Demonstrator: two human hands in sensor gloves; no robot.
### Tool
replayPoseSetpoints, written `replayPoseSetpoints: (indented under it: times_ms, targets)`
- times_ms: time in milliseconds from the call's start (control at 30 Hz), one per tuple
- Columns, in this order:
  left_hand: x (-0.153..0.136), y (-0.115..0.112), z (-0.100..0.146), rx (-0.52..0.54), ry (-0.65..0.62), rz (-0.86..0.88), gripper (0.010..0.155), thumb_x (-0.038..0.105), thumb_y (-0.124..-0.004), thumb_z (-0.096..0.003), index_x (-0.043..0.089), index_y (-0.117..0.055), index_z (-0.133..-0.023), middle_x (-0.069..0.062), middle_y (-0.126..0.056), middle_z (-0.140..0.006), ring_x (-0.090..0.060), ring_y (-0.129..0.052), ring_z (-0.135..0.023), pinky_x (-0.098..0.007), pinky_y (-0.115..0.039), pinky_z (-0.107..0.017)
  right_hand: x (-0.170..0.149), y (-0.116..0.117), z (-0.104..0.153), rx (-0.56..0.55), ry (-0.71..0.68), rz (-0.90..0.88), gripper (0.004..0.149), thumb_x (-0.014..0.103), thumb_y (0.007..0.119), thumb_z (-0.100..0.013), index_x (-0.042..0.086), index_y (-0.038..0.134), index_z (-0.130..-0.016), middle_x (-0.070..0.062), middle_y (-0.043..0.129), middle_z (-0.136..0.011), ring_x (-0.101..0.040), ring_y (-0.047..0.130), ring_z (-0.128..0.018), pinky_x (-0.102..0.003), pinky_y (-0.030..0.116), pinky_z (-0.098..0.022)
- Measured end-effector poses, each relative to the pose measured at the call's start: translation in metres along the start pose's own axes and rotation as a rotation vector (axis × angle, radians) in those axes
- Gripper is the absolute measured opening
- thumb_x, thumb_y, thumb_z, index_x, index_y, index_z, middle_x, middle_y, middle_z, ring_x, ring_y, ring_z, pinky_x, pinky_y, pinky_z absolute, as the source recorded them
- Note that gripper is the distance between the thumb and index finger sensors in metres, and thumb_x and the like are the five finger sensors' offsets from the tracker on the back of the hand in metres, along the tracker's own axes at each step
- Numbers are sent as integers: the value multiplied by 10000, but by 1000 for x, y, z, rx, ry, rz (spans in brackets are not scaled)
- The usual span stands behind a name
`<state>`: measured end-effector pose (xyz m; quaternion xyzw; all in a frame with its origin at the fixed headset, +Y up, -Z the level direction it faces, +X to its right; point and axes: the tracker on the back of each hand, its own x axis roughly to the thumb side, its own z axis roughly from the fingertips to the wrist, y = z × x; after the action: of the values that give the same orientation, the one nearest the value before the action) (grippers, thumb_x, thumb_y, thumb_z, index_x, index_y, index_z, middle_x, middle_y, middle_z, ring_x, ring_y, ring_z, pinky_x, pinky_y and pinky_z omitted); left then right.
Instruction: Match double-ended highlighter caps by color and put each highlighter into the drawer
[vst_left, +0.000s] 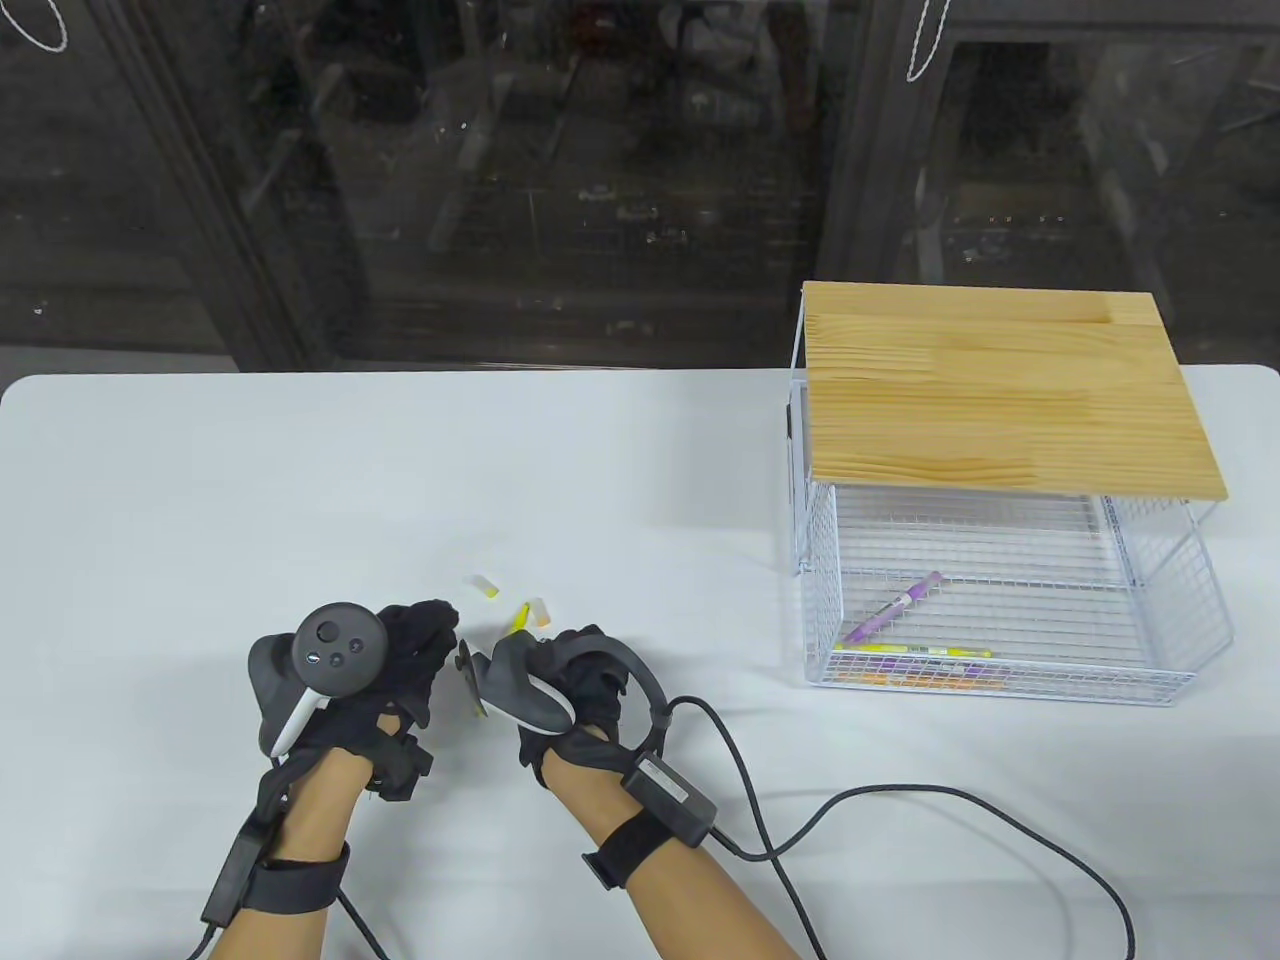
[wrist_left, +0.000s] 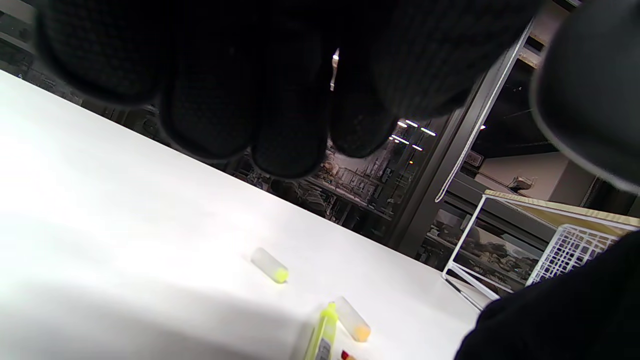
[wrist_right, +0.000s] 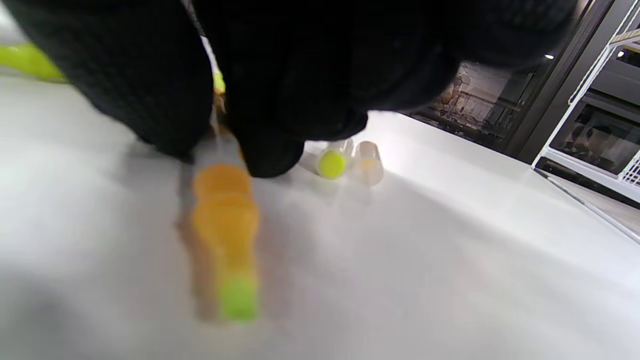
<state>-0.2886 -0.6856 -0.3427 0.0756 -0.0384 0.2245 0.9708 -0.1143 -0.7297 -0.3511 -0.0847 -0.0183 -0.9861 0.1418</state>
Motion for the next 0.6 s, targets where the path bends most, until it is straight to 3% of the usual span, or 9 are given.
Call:
replayPoseSetpoints:
  times_ms: [233, 433, 600]
  targets:
    - [-1, 1, 0, 4, 0, 12, 475, 413, -834, -389, 260, -952, -822, -41, -1037, -772, -387, -983, -636, -573, -831, -434, -10, -2, 2, 8, -24, -83, 441, 506, 907, -385, 185, 977, -680, -67, 957, -668, -295, 886, -528, -437, 782, -398]
    - [-1, 1, 0, 3, -4, 11, 475, 413, -834, -389, 261, -951, -823, -39, -1038, -771, -386, -983, -637, -572, -832, -433, -35, -22, 5, -19, -64, -385, 459, 513, 889, -378, 188, 934, -700, -75, 925, -698, -305, 869, -556, -457, 769, -424]
    - [-2, -1, 0, -11, -3, 39, 474, 414, -833, -390, 262, -951, -823, -39, -1037, -772, -385, -984, -636, -570, -833, -431, -53, -31, 10, -79, -79, -512, 469, 515, 884, -377, 195, 904, -720, -72, 905, -718, -301, 861, -569, -459, 766, -434]
